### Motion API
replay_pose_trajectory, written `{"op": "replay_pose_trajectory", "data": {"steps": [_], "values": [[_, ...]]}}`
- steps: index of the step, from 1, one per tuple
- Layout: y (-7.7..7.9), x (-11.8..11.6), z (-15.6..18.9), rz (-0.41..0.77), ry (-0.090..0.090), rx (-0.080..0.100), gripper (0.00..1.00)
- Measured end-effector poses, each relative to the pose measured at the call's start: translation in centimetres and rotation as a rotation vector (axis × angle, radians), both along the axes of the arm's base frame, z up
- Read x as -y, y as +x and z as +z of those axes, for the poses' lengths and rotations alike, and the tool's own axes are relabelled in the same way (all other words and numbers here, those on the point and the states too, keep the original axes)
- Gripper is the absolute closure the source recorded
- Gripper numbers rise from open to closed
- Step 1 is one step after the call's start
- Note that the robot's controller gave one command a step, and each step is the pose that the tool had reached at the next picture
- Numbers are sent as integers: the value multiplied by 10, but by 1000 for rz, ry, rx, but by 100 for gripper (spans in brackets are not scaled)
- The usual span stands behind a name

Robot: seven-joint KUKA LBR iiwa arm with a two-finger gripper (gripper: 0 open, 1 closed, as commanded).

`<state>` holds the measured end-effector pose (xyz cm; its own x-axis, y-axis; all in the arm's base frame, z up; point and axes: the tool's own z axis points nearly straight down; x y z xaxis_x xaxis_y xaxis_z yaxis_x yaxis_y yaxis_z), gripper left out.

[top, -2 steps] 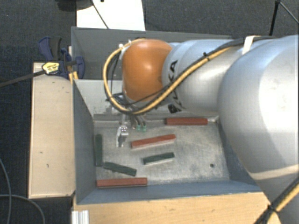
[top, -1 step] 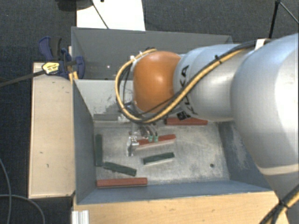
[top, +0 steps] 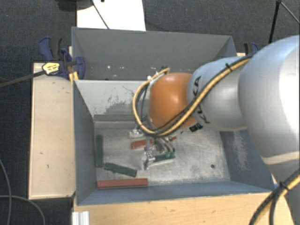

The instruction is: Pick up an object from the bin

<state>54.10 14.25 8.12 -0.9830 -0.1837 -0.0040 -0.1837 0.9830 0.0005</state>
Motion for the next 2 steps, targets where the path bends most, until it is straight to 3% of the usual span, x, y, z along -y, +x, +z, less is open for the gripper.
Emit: {"op": "replay_pose_trajectory", "data": {"steps": [1,2], "values": [[50,35,-6,-259,6,7,100],[50,35,-6,-261,6,7,100]]}}
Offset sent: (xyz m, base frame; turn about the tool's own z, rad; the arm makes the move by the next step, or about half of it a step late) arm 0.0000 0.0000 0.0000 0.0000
